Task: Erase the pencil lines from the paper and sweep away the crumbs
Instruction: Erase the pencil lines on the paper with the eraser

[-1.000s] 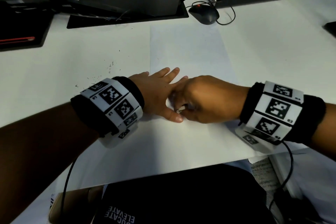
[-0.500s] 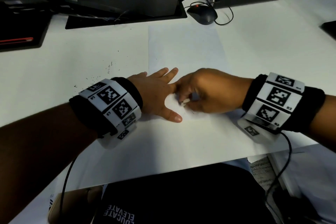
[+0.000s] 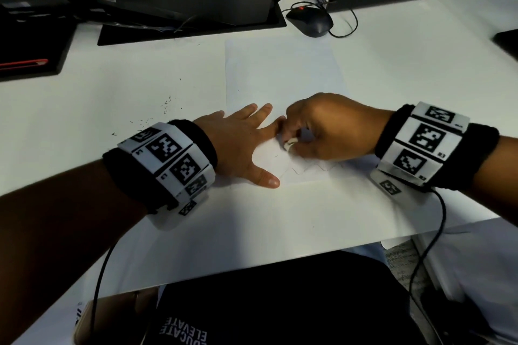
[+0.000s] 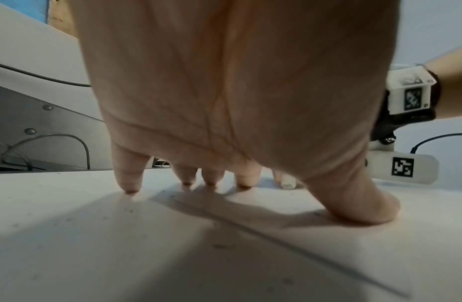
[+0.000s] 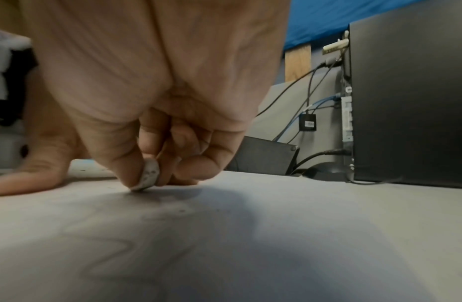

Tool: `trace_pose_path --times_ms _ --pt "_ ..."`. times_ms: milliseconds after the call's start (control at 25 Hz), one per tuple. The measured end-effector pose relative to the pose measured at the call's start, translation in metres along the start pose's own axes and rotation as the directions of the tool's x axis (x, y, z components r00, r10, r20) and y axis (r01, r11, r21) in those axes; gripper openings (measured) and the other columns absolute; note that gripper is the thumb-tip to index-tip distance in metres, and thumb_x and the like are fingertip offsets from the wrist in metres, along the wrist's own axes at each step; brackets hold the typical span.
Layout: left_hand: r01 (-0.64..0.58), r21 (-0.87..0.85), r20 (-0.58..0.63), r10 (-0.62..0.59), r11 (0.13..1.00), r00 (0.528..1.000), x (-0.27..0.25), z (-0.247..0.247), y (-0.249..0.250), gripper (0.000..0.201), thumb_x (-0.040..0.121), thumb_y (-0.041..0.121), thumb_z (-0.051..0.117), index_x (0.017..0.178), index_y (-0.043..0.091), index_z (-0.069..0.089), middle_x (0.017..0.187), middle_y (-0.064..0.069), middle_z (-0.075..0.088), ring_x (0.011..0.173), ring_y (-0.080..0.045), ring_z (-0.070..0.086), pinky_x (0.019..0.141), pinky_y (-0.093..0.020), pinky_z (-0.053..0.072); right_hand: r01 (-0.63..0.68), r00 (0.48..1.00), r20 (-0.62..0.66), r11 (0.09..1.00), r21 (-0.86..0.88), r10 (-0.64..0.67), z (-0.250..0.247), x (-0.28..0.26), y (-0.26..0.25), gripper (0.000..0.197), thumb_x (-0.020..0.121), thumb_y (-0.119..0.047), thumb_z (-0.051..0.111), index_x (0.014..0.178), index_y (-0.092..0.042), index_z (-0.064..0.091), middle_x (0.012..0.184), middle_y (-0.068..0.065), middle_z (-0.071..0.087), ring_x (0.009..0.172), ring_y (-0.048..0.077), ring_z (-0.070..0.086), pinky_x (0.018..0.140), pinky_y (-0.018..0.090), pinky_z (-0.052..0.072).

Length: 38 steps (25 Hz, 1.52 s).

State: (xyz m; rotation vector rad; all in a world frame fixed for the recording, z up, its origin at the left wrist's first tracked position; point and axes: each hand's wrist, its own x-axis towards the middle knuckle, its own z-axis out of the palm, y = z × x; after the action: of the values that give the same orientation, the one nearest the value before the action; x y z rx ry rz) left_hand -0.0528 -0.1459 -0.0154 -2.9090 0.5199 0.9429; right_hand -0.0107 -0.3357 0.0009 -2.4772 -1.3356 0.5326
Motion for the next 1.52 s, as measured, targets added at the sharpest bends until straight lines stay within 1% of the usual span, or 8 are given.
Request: trace_pose_path --times_ms 440,720,840,1000,1120,1280,1440,1520 --pt "0.007 0.02 0.017 -0.007 1.0 1.0 0.001 0.001 -0.002 0.115 0.072 0.086 0.047 0.153 0.039 -0.019 0.162 0.006 -0.027 0.151 -0.015 -0.019 0.121 -0.054 0.008 0.032 0.994 0.102 0.999 -0.034 -0.028 -0.003 -0.004 -0.002 0.015 0.081 -0.023 0.068 0.096 -0.027 0.072 0.091 -0.013 0.067 0.078 0.007 0.058 0.07 0.025 0.045" --pt "0.008 0.04 0.017 -0.009 0.999 1.0 0.002 0.001 -0.002 0.115 0.072 0.087 0.045 0.152 0.038 -0.022 0.161 0.006 -0.028 0.15 -0.014 -0.019 0.122 -0.054 0.009 0.026 0.995 0.1 1.0 -0.011 -0.025 -0.002 -0.008 0.0 0.013 0.081 -0.023 0.067 0.093 -0.026 0.072 0.087 -0.013 0.066 0.075 0.005 0.057 0.069 0.024 0.046" --pt "0.005 0.047 0.013 -0.006 0.999 1.0 0.003 0.001 -0.002 0.117 0.07 0.088 0.042 0.153 0.036 -0.022 0.162 0.005 -0.028 0.15 -0.015 -0.02 0.121 -0.054 0.01 -0.026 1.0 -0.004 0.998 -0.063 0.026 -0.003 -0.006 0.008 0.013 0.081 -0.024 0.067 0.093 -0.026 0.072 0.086 -0.013 0.064 0.076 0.008 0.057 0.07 0.026 0.046" --pt "0.003 0.045 0.009 -0.003 0.999 1.0 0.002 0.001 -0.003 0.117 0.071 0.088 0.044 0.153 0.037 -0.022 0.162 0.005 -0.028 0.151 -0.015 -0.019 0.121 -0.054 0.011 0.042 0.995 0.09 0.999 0.022 -0.044 -0.003 -0.008 0.007 0.009 0.085 -0.022 0.067 0.091 -0.023 0.073 0.085 -0.015 0.065 0.071 -0.003 0.055 0.067 0.016 0.041" --pt "0.003 0.06 -0.009 -0.002 0.998 1.0 -0.001 -0.001 0.0 0.117 0.071 0.087 0.045 0.155 0.033 -0.016 0.164 0.003 -0.022 0.152 -0.015 -0.015 0.122 -0.051 0.01 -0.03 0.996 -0.08 1.0 -0.006 0.03 -0.008 -0.006 0.028 0.011 0.088 -0.021 0.066 0.097 -0.022 0.073 0.089 -0.016 0.058 0.071 -0.01 0.048 0.066 0.014 0.035" --pt "-0.045 0.085 -0.135 0.056 0.995 0.989 0.005 -0.011 0.013 0.108 0.076 0.082 0.05 0.156 0.02 0.012 0.166 -0.003 -0.002 0.152 -0.015 0.0 0.122 -0.044 0.015 -0.059 0.994 -0.095 0.998 -0.024 0.056 -0.005 -0.007 0.036 0.01 0.086 -0.022 0.068 0.094 -0.024 0.073 0.088 -0.015 0.058 0.071 -0.007 0.049 0.066 0.018 0.038" --pt "-0.076 0.02 -0.085 0.077 0.997 0.993 0.02 -0.015 0.025 0.104 0.078 0.078 0.052 0.159 0.033 0.005 0.166 0.001 -0.012 0.153 -0.016 -0.007 0.121 -0.047 0.02 -0.076 0.994 -0.086 0.996 -0.056 0.071 -0.008 -0.008 0.03 0.013 0.084 -0.026 0.07 0.096 -0.025 0.074 0.088 -0.015 0.06 0.075 0.003 0.054 0.07 0.026 0.044" --pt "-0.077 0.01 -0.066 0.078 0.997 0.995 0.025 -0.014 0.024 0.095 0.078 0.078 0.052 0.156 0.036 0.018 0.166 0.002 -0.014 0.152 -0.016 -0.01 0.121 -0.047 0.019 -0.008 0.999 -0.046 0.998 -0.069 0.005 -0.002 -0.012 0.021 0.014 0.085 -0.026 0.069 0.097 -0.025 0.073 0.094 -0.012 0.065 0.082 0.009 0.058 0.072 0.028 0.046"
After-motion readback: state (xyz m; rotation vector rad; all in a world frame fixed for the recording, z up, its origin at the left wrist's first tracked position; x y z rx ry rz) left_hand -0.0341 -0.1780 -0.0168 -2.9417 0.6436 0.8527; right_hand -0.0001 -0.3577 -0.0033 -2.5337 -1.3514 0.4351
